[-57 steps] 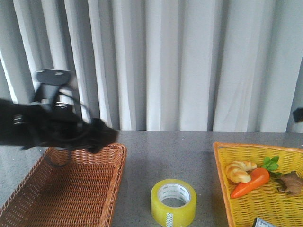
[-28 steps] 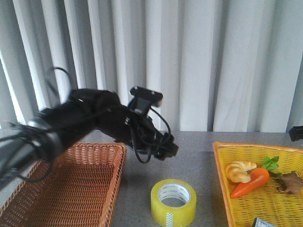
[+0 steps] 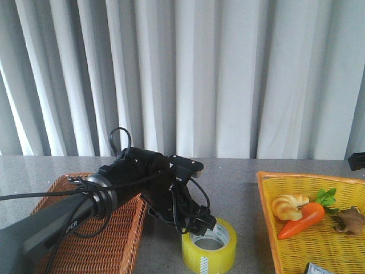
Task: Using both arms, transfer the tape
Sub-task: 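Reach the left gripper over to the tape roll on the table, then grasp the tape roll rim with the left gripper and lift it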
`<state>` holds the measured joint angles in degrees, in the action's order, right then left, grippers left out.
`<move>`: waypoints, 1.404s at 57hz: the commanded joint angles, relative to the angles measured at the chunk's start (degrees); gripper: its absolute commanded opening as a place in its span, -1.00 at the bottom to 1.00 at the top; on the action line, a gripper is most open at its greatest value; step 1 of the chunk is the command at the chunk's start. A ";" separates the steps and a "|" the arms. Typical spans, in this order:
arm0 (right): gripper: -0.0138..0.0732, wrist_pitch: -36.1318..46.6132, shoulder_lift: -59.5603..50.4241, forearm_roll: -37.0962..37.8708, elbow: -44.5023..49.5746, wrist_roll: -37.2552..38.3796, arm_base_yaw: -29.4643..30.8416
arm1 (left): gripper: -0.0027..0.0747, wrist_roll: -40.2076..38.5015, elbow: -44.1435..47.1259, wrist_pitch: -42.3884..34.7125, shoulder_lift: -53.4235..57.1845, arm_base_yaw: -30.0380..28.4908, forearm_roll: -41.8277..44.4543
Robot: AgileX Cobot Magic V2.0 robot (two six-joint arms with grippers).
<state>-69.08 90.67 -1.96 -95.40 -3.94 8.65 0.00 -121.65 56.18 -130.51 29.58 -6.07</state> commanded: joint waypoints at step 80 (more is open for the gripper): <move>-0.70 2.20 -1.86 -0.01 -1.39 -0.04 0.20 | -0.94 -2.40 -17.83 12.54 20.57 -17.16 7.21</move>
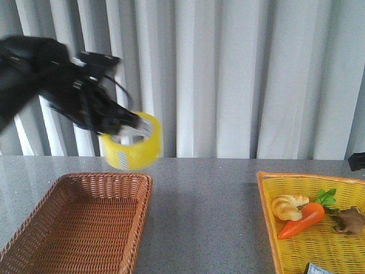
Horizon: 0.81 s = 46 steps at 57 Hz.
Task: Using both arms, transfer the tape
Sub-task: 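Grasp the tape roll rim with the left gripper and lift it, then lower the tape roll into the brown basket and open the left gripper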
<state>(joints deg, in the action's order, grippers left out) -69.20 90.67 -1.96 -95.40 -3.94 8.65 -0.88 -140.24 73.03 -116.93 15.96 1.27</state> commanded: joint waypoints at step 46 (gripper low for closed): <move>-0.70 2.20 -1.86 -0.01 -1.39 -0.04 0.20 | -0.88 -1.13 46.20 -27.23 10.66 -9.30 1.40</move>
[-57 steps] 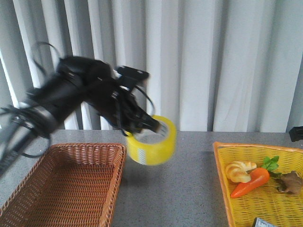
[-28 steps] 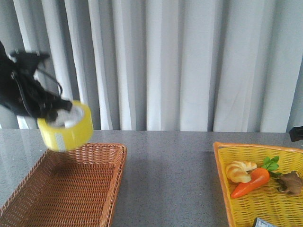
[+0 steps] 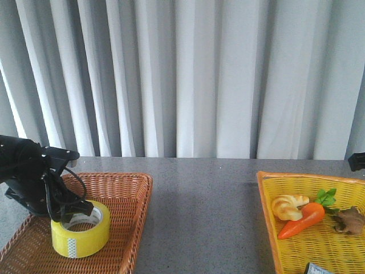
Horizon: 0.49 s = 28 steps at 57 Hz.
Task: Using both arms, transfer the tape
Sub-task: 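Lower the tape roll into the brown basket and open the left gripper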
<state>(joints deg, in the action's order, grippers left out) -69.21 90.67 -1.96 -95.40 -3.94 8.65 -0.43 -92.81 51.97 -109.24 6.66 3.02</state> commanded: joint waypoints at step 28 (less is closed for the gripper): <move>-0.70 2.22 -1.86 -0.01 -1.39 -0.04 0.20 | -0.14 -5.26 -1.40 -8.77 -1.40 0.01 -2.42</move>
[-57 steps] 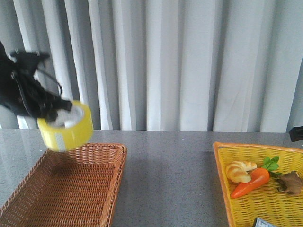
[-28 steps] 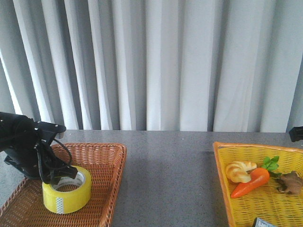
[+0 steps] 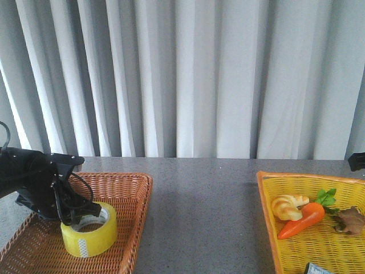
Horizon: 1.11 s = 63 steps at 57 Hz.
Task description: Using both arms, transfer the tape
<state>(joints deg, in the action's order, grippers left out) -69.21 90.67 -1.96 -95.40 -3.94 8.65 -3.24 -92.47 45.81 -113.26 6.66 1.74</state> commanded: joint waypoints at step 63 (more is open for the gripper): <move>-0.70 2.22 -1.86 -0.01 -1.39 -0.04 0.20 | -0.95 -1.99 -25.26 10.39 19.64 0.01 -3.58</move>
<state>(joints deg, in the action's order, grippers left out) -69.21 90.67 -1.96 -95.40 -3.93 8.65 -4.99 -116.24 58.54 -96.84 6.66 -1.24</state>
